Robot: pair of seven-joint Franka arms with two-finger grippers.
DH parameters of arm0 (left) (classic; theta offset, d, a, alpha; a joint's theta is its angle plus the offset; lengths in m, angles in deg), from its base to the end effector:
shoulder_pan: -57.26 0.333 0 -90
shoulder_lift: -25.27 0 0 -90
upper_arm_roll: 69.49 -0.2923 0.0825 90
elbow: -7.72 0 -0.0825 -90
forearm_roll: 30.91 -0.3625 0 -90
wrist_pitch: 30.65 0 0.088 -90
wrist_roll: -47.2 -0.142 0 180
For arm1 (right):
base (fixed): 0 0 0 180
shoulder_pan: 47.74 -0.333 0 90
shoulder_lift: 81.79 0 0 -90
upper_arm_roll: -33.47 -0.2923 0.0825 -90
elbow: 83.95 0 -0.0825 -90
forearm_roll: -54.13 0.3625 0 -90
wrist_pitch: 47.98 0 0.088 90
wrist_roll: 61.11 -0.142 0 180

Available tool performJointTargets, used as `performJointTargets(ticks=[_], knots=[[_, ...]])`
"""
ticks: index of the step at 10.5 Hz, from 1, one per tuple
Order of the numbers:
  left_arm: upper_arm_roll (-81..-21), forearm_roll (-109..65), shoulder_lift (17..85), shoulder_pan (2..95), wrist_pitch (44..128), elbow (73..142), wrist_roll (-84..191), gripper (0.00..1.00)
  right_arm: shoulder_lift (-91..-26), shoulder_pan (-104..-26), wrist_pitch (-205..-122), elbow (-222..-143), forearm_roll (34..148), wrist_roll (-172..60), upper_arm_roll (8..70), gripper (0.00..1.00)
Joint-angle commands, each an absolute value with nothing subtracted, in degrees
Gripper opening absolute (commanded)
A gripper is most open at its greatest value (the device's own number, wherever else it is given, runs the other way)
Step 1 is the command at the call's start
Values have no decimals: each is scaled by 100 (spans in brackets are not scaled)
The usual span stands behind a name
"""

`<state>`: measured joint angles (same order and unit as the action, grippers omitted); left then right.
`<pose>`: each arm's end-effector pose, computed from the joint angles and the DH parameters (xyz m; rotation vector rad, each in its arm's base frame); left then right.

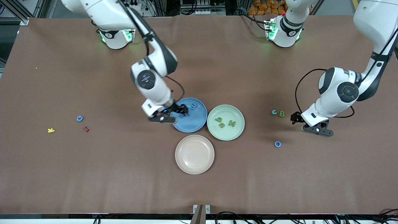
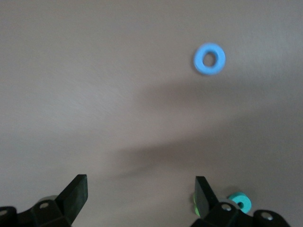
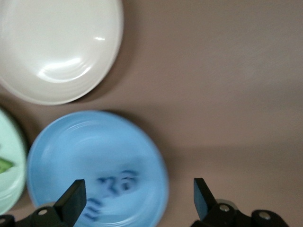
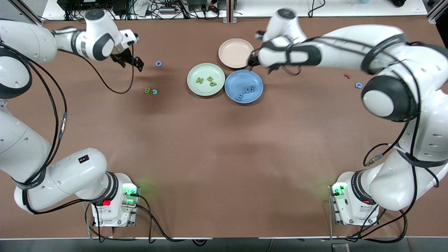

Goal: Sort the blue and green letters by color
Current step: 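Grasp the blue C with the right gripper while the left gripper grasps B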

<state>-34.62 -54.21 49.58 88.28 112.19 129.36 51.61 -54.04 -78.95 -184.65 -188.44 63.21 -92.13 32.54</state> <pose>0.5576 -0.0380 0.2060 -3.1033 0.4134 -0.0832 0.5325 0.3403 0.2363 -2.9953 0.1406 -0.0035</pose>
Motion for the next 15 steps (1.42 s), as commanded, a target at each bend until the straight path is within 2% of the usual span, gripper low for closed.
performJointTargets(ticks=[1,5,8,11,15], knots=[[-3311,-5473,4838,8891,11455,13375,5300,100,-5849,-6719,-17929,-18942,6222,-7426,3163,100],[-3284,-5482,4882,8855,11472,13612,5309,100,-6016,-5296,-17771,-19213,5388,-5965,3189,100],[-3284,-5490,4909,8820,11595,13797,5309,100,-6026,-4241,-17770,-19346,5378,-5524,3180,100],[-3293,-5561,5093,8829,11806,13858,5301,99,-6069,-3632,-17884,-19600,5378,-4926,3189,100],[-3319,-5859,5313,8890,11920,13850,5292,94,-6429,-3394,-19471,-21118,5378,-4707,3189,100]])
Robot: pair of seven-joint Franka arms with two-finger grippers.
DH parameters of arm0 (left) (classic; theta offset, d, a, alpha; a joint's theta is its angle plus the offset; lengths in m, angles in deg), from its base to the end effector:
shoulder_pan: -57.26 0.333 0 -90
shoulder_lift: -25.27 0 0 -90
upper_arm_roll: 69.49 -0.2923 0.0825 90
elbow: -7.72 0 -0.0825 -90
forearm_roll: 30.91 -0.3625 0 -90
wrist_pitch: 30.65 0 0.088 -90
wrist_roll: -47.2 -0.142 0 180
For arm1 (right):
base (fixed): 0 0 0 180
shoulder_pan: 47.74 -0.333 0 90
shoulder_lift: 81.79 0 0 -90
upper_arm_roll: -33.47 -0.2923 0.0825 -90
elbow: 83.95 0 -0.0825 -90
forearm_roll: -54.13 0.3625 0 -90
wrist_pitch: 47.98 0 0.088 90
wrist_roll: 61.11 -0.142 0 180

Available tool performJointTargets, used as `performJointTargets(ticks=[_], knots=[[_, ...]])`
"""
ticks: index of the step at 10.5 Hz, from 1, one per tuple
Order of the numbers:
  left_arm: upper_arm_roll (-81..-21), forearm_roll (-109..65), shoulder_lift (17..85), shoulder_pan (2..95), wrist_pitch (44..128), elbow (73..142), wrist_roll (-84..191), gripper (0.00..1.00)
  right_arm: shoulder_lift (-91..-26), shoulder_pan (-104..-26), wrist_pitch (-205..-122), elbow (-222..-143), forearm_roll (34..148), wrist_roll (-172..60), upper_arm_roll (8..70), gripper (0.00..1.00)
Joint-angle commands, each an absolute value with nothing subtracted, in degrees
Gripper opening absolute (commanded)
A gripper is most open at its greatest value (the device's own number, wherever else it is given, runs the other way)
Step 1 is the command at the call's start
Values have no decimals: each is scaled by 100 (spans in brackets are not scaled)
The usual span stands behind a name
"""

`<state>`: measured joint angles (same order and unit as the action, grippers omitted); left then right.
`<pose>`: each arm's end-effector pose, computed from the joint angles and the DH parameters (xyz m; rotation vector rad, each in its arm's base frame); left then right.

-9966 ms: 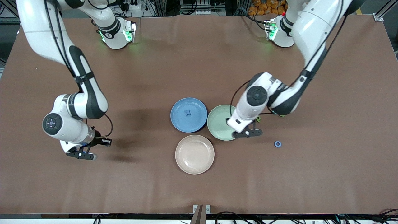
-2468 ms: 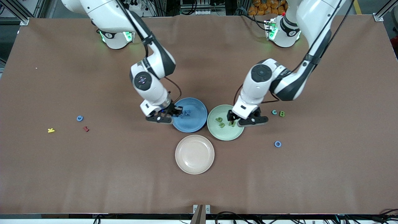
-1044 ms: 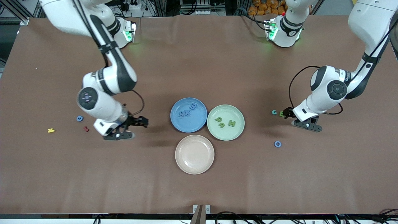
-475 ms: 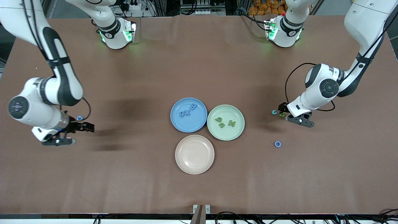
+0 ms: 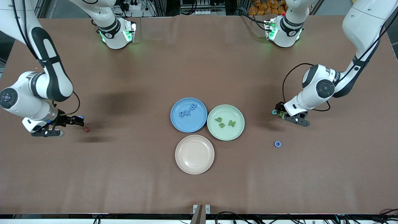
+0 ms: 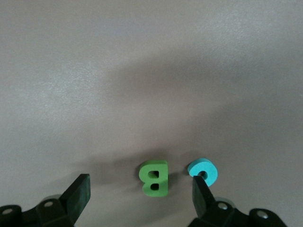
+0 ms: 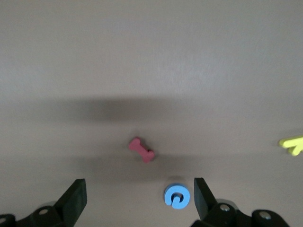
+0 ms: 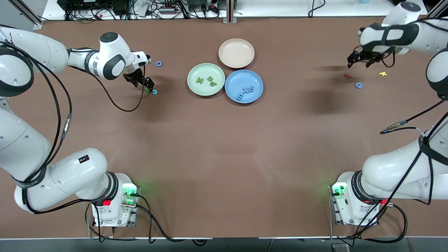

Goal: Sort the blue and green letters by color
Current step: 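Grasp the blue C with the right gripper while the left gripper grasps B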

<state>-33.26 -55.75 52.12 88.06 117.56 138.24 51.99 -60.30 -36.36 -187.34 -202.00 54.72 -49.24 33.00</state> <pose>0.5002 -0.0724 0.1465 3.0452 -0.5252 -0.0451 0.5592 -0.1075 0.2102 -3.1314 -0.0131 0.0018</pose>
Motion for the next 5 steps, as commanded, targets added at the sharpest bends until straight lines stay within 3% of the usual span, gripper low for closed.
performJointTargets(ticks=[1,5], knots=[[-3319,-5860,5339,8882,11920,13850,5292,94,-6404,-3255,-19711,-21304,5369,-4566,3189,100],[-3328,-5868,5348,8890,11921,13841,5292,89,-6272,-3034,-20301,-21693,5369,-4345,3189,100]])
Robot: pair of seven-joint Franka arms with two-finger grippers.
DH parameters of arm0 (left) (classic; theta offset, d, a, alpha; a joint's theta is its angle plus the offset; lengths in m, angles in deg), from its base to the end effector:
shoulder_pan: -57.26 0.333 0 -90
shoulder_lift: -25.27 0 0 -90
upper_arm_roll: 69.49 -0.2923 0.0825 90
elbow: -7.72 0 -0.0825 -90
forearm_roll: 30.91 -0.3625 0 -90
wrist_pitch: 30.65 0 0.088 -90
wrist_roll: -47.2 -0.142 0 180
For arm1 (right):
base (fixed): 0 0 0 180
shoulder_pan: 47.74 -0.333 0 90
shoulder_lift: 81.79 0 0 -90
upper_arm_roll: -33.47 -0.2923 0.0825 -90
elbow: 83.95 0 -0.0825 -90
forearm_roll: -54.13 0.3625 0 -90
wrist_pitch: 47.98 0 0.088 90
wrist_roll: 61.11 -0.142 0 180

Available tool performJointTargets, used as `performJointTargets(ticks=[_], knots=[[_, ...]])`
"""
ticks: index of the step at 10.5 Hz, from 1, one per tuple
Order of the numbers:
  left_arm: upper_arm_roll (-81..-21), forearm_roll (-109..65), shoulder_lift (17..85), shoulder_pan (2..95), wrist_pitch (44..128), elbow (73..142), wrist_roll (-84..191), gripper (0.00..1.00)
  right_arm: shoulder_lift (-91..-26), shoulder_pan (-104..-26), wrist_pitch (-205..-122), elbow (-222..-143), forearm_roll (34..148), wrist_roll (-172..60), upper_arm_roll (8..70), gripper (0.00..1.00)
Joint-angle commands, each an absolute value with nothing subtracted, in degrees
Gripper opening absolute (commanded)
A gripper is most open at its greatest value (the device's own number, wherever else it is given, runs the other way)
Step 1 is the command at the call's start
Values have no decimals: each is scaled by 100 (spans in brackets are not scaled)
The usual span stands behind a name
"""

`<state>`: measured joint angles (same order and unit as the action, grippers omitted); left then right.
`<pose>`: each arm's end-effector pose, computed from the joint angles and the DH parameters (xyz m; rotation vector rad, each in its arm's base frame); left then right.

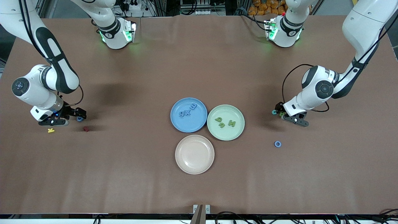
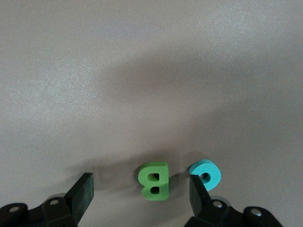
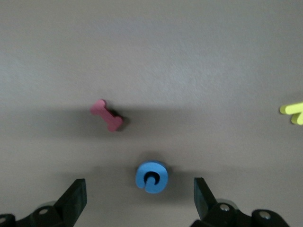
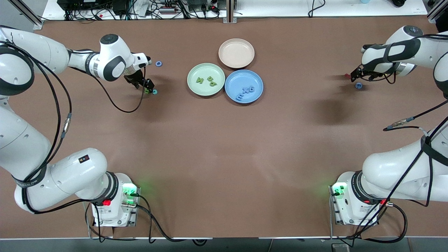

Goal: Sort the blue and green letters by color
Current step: 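Grasp the blue C with the right gripper while the left gripper grasps B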

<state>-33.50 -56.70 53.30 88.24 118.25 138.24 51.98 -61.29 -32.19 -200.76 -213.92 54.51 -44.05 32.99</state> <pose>0.4988 -0.0714 0.1389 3.0364 -0.5345 -0.0488 0.5058 -0.1361 0.1648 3.1353 0.0444 0.0634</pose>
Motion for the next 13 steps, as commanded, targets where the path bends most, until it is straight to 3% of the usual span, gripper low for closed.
performJointTargets(ticks=[1,2,6,7,8,9,10,11,12,13], knots=[[-3328,-5895,5374,8890,11929,13841,5292,87,-6202,-3033,-20415,-21693,5369,-4345,3198,100],[-3328,-5895,5383,8890,11929,13841,5292,86,-6132,-3033,-20494,-21693,5369,-4345,3198,100],[-3381,-5992,5392,8917,11982,13832,5292,67,-5781,-3033,-20950,-21693,5378,-4353,3198,100],[-3407,-6000,5427,8917,12008,13832,5292,64,-5727,-3033,-21022,-21693,5378,-4353,3198,96],[-3407,-6061,5427,8917,12017,13823,5292,60,-5727,-3033,-21014,-21693,5378,-4353,3198,74],[-3416,-6097,5436,8926,12017,13823,5292,57,-5735,-3042,-21014,-21702,5378,-4353,3198,41],[-3416,-6097,5454,8926,12017,13815,5292,47,-5735,-3033,-21014,-21702,5378,-4353,3198,15],[-3416,-6097,5462,8926,12017,13797,5292,27,-5735,-3033,-21005,-21702,5378,-4362,3198,0],[-3416,-6097,5454,8926,12017,13788,5300,7,-5735,-3033,-20996,-21702,5378,-4362,3198,0],[-3407,-6097,5445,8926,12017,13779,5301,0,-5735,-3025,-20996,-21693,5378,-4371,3198,0]])
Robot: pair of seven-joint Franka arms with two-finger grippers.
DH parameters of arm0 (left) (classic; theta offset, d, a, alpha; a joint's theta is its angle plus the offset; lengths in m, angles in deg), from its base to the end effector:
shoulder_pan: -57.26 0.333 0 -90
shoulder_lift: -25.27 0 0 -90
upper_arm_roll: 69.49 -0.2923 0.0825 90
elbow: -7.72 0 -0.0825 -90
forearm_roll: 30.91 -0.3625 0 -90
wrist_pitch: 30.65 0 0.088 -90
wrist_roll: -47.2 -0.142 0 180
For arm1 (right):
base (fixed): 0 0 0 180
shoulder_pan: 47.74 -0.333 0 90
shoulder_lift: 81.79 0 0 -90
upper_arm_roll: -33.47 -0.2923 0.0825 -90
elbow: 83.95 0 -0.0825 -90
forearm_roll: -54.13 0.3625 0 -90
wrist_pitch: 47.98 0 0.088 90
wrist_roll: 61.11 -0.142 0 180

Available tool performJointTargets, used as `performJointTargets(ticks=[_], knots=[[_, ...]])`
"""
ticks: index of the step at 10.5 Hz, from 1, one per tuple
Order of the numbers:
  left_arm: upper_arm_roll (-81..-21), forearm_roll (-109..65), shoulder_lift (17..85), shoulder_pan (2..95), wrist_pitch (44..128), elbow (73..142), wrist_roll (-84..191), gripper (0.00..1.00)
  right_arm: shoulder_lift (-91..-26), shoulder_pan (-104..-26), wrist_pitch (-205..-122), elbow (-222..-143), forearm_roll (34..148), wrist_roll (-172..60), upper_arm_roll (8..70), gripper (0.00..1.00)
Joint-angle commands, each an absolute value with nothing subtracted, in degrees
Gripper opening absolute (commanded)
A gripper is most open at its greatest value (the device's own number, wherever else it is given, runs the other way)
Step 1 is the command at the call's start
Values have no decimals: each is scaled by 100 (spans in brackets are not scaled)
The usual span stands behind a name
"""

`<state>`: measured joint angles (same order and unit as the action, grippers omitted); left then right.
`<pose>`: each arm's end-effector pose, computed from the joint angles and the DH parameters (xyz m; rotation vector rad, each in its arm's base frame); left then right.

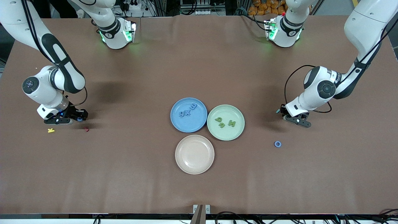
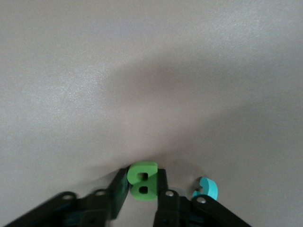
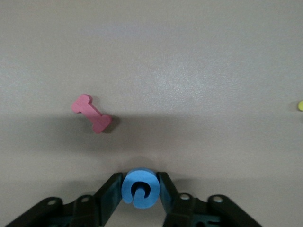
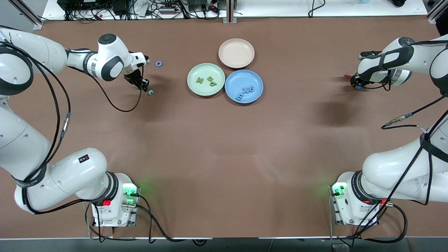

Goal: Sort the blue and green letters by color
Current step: 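Grasp the blue C with the right gripper while the left gripper grasps B, then place the C on the blue plate while the left gripper places B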

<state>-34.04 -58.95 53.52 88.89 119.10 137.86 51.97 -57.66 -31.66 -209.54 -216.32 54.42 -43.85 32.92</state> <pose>0.5038 -0.0616 0.1392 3.0500 -0.5559 -0.0160 0.4964 -0.1378 0.1328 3.1190 0.0381 0.1347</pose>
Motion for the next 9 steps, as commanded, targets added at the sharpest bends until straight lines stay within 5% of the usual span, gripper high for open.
performJointTargets(ticks=[1,3,6,9], knots=[[-3407,-6106,5384,8926,12008,13771,5301,0,-5762,-3033,-20961,-21676,5378,-4371,3198,0],[-3399,-6097,5139,8934,11991,13718,5292,0,-5997,-3208,-20769,-21545,5447,-4485,3189,0],[-3198,-6010,4690,8926,11720,13473,5283,0,-6473,-4224,-19241,-21053,5483,-5983,3198,0],[-2715,-5345,4759,8873,10859,12701,5335,0,-6456,-5525,-19203,-20815,5483,-7354,3189,0]])
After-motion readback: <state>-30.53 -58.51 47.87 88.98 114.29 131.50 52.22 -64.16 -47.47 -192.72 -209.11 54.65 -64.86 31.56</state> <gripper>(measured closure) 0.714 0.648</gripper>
